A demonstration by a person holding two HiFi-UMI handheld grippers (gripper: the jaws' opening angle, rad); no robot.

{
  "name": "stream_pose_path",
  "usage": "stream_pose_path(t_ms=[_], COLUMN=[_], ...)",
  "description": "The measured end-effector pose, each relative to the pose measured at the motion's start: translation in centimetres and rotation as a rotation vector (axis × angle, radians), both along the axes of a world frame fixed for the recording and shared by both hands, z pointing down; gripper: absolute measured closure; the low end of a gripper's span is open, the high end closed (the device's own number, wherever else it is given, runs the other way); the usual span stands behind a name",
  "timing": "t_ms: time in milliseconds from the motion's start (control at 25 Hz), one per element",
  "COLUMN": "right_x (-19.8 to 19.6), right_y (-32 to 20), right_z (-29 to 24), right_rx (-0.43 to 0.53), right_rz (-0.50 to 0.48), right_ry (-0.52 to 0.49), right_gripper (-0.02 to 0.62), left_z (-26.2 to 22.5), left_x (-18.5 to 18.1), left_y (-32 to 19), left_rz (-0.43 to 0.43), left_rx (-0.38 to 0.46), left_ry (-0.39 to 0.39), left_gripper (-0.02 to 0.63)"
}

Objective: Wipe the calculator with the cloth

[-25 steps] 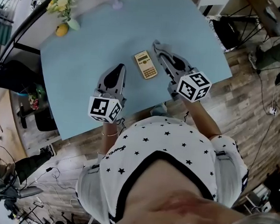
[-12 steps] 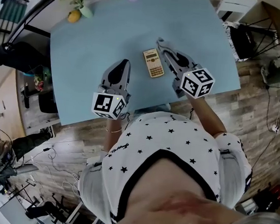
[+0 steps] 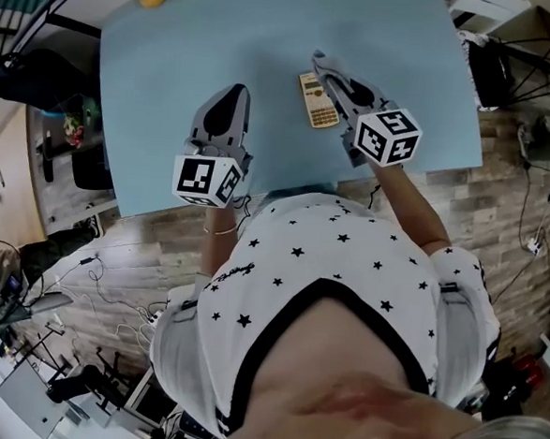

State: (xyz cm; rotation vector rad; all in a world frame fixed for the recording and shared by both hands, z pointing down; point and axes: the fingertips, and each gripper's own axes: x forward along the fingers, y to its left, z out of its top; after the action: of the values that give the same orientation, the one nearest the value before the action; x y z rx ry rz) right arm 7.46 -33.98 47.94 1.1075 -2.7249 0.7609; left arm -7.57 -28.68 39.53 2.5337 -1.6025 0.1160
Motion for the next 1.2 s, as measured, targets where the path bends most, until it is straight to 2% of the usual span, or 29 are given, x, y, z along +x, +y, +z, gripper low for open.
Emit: stream_pose_path(t_ms=[240,840,1040,1200], right_x=[-1.9,-4.7,-5.3,-5.0], right_y=[-0.6,-0.7,-0.4,-0.3], right_z=[3.3,12.4,14.3,14.8], right_rx=[-0.030,-0.115,-0.134,-0.139], right_rz=[-0.022,-0.078,-0.101,-0.098], right_ry=[0.121,0.405,0.466,0.471], right_gripper=[0.548,0.548,0.548,0.549], left_z=[0.5,0.8,1.0,1.2], left_x=[-2.0,-4.8,-5.6,-5.8], left_y=[0.2,2.3,2.8,3.1], left_rz=[-0.036,-0.106,-0.125,-0.134], left_rx=[0.006,-0.007,-0.021,-0.026], left_ry=[0.031,0.023,0.013,0.012], left_gripper=[0.571,0.571,0.571,0.571])
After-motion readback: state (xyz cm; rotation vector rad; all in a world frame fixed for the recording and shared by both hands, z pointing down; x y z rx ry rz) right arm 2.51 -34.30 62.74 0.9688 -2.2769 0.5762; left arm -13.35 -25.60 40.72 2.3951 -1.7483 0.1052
